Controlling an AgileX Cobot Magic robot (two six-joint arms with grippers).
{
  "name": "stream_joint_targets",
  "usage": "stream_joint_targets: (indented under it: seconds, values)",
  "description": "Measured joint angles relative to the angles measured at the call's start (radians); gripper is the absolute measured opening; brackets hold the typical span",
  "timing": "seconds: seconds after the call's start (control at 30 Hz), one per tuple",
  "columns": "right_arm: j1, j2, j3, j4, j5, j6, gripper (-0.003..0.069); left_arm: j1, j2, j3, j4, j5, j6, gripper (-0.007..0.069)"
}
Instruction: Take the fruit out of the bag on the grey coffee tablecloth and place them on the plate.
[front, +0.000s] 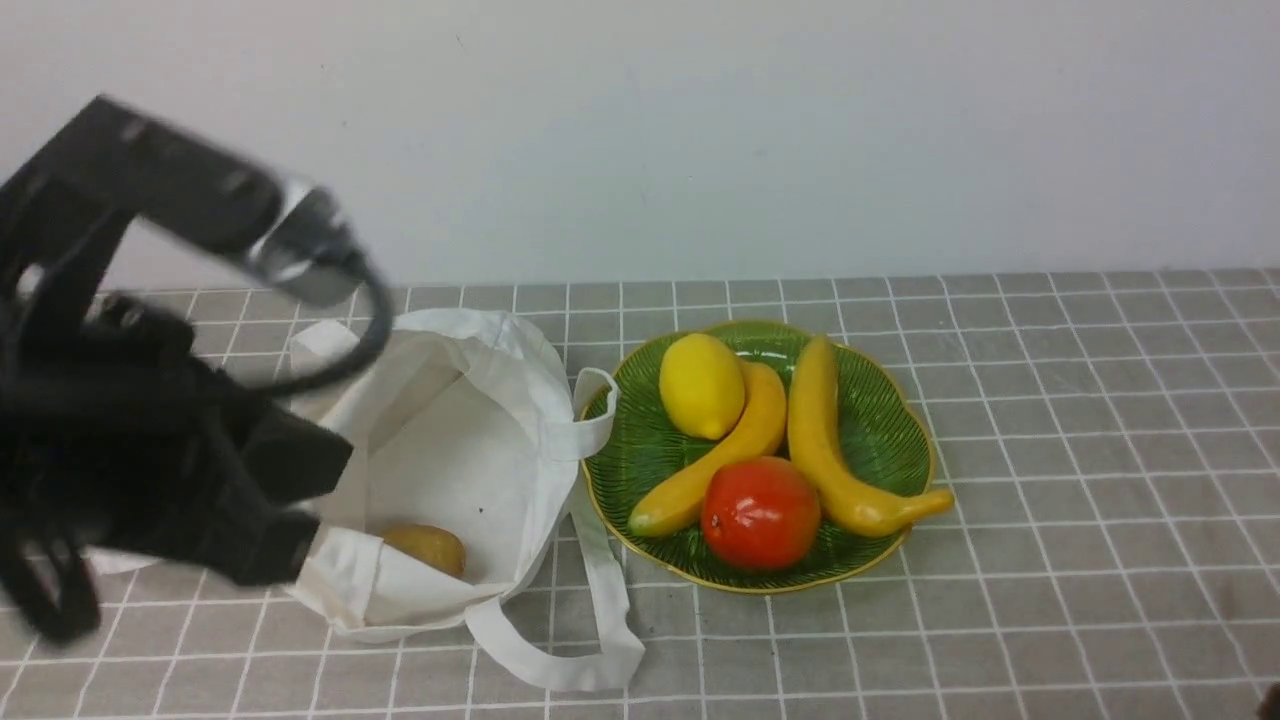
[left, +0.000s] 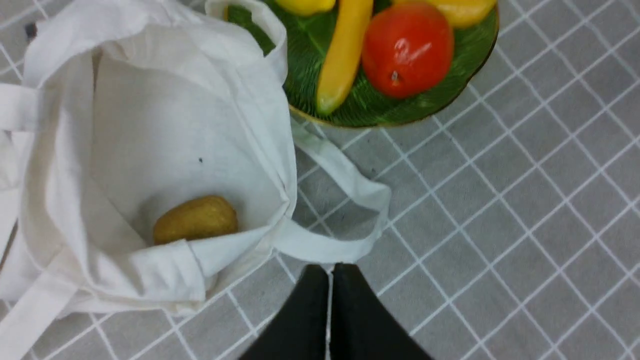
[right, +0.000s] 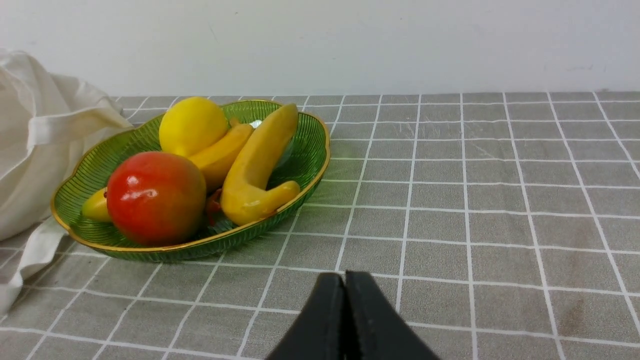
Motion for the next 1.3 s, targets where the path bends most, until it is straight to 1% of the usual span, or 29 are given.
stream_joint_targets:
  seconds: [0.1,0.2,0.23,0.27,0.37,0.5,0.87,1.0,1.03,1.1,1.17,1.23,1.27,1.3]
  values:
    - [0.000,0.000,0.000,0.000,0.000,0.000,-0.0015,0.000,-0.176,0.210,-0.040,-0.177,0.000,-0.0008]
    - [0.000,0.000,0.000,0.000,0.000,0.000,-0.0015,0.000,-0.348,0.404,-0.053,-0.357,0.000,-0.0008]
    - [0.000,0.000,0.000,0.000,0.000,0.000,-0.0015,0.000,-0.369,0.425,-0.053,-0.381,0.000,-0.0008]
    - [0.000,0.000,0.000,0.000,0.000,0.000,-0.0015,0.000,-0.445,0.502,-0.056,-0.465,0.001,-0.0008]
    - [0.000,0.000,0.000,0.000,0.000,0.000,-0.0015,0.000,-0.551,0.605,-0.062,-0.592,0.004,-0.0008]
    - [0.000,0.000,0.000,0.000,0.000,0.000,-0.0015,0.000,-0.623,0.675,-0.066,-0.643,0.006,-0.0008]
    - [0.000,0.000,0.000,0.000,0.000,0.000,-0.0015,0.000,-0.651,0.761,-0.068,-0.644,0.007,-0.0008]
    - [0.000,0.000,0.000,0.000,0.000,0.000,-0.0015,0.000,-0.651,0.785,-0.061,-0.686,0.007,-0.0008]
    - [0.000,0.000,0.000,0.000,0.000,0.000,-0.0015,0.006,-0.653,0.799,-0.039,-0.720,0.007,-0.0008]
    - [0.000,0.000,0.000,0.000,0.000,0.000,-0.0015,0.043,-0.676,0.816,0.008,-0.745,-0.004,-0.0008]
    - [0.000,0.000,0.000,0.000,0.000,0.000,-0.0015,0.069,-0.690,0.823,0.021,-0.750,-0.016,-0.0008]
    - [0.000,0.000,0.000,0.000,0.000,0.000,-0.0015,0.170,-0.738,0.859,0.064,-0.757,-0.072,-0.0008]
    - [0.000,0.000,0.000,0.000,0.000,0.000,-0.0015,0.170,-0.743,0.862,0.064,-0.757,-0.072,-0.0008]
    - [0.000,0.000,0.000,0.000,0.000,0.000,-0.0015,0.204,-0.766,0.880,0.084,-0.753,-0.097,-0.0008]
